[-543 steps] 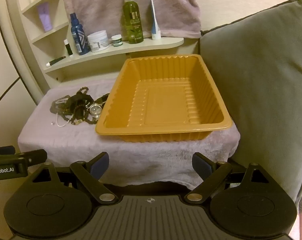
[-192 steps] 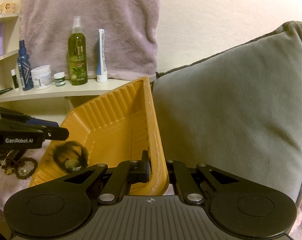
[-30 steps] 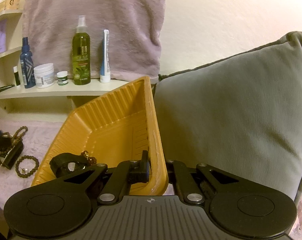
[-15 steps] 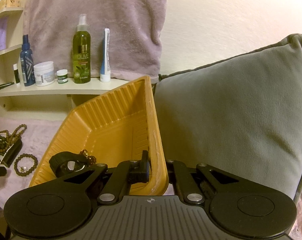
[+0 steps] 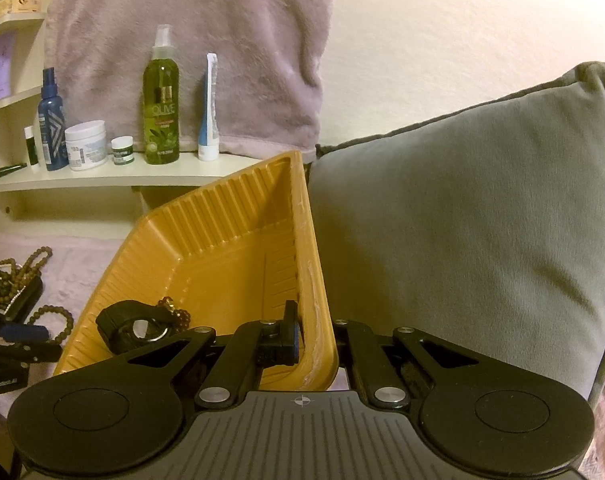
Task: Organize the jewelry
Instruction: 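Grasp the dark bead strand beside the black cylinder with the left gripper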
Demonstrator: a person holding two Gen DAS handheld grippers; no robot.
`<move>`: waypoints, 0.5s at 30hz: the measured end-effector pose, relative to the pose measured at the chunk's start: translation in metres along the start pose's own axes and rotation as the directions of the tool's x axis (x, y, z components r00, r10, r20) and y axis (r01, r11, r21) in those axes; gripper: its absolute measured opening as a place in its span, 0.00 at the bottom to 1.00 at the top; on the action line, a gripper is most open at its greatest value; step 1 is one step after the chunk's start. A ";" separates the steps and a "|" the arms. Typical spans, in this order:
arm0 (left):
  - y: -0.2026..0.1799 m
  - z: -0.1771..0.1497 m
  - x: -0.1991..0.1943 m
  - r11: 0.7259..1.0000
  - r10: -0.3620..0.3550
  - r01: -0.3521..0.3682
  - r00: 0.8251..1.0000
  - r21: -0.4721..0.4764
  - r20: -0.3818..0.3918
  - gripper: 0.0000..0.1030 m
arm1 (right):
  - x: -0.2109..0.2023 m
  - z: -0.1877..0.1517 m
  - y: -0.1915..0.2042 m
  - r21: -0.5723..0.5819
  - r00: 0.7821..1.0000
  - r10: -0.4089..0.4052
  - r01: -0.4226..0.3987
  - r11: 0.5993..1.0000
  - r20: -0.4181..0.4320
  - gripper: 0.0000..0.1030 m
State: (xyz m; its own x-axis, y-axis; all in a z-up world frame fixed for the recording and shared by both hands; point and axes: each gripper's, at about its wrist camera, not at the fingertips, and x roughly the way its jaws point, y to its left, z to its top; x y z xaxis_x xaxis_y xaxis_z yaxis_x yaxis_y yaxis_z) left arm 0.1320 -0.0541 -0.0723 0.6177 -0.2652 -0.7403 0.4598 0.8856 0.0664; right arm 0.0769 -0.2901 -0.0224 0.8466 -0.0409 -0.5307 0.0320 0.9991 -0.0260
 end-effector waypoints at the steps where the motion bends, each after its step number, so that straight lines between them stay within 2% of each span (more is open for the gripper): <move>1: 0.000 0.001 0.002 1.000 -0.003 0.003 1.000 0.003 -0.005 0.17 | 0.000 0.000 0.000 0.002 1.000 0.001 -0.001 1.000 0.000 0.04; 8: 0.003 0.006 0.014 1.000 -0.009 0.010 0.999 0.021 -0.051 0.14 | 0.000 0.000 -0.001 0.004 1.000 0.000 0.000 1.000 0.000 0.04; 10: 0.005 0.007 0.014 1.000 -0.012 0.012 0.998 0.012 -0.058 0.06 | 0.000 0.000 -0.001 0.003 1.000 0.000 0.000 1.000 0.000 0.04; 15: 0.007 0.009 0.007 1.000 -0.004 0.004 0.999 -0.001 -0.037 0.05 | -0.001 0.000 0.000 0.001 1.000 -0.001 0.001 1.000 0.002 0.04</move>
State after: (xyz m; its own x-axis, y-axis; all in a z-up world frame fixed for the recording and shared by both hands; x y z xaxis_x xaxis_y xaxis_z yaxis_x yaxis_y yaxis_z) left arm 0.1447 -0.0533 -0.0712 0.5923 -0.2543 -0.7645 0.4614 0.8849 0.0631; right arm 0.0765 -0.2903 -0.0218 0.8475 -0.0415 -0.5292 0.0333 0.9991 -0.0251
